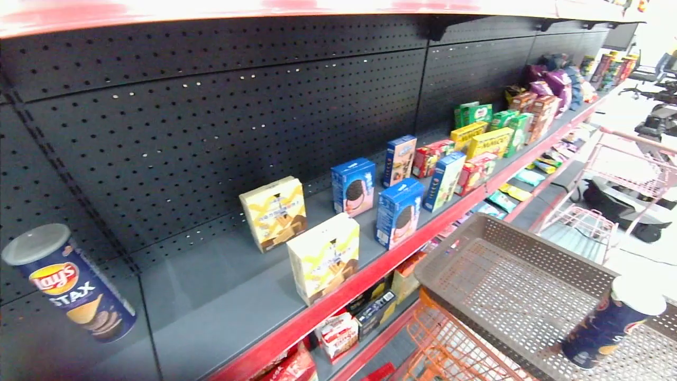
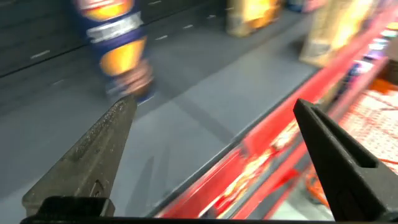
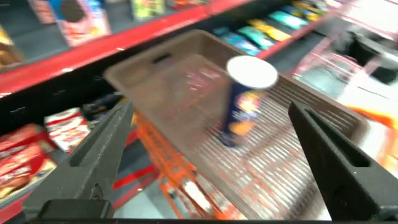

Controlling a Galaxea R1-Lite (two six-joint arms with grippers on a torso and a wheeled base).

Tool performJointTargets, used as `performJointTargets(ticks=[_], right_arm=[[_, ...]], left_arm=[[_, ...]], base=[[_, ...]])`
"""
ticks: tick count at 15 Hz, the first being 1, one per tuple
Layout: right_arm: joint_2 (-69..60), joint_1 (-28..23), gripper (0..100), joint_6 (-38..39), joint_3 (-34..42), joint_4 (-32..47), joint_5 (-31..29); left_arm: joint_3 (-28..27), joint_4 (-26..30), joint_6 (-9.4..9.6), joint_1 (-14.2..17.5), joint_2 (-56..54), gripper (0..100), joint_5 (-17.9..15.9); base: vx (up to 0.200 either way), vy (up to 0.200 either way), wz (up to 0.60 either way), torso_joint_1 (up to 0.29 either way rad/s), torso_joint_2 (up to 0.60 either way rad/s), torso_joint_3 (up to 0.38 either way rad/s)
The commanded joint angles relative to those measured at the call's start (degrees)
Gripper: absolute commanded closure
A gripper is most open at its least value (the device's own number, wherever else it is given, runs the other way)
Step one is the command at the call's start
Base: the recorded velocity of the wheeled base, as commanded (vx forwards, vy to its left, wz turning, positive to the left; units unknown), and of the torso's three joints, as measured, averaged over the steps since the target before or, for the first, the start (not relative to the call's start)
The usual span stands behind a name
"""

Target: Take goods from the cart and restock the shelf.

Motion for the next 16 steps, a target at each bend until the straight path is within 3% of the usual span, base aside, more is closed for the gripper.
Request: performJointTargets(ticks=[1,7,16], right_arm=[[0.0,0.0,0,0.0,0.0,0.0,0.0],[-0.3,0.0,0,0.0,0.2,0.0,0.0],[-4.8,-0.5,0,0.2,0.0,4.8,-0.1]], left_arm=[[0.0,0.0,-0.02,0.0,0.0,0,0.0],[-0.1,0.0,-0.02,0.0,0.0,0,0.0],[-0.1,0.0,-0.02,0.0,0.0,0,0.0]], base=[[0.000,0.000,-0.60,-0.002,0.00,0.002],[0.000,0.000,-0.60,0.006,0.00,0.002],[0.000,0.000,0.00,0.000,0.00,0.000]])
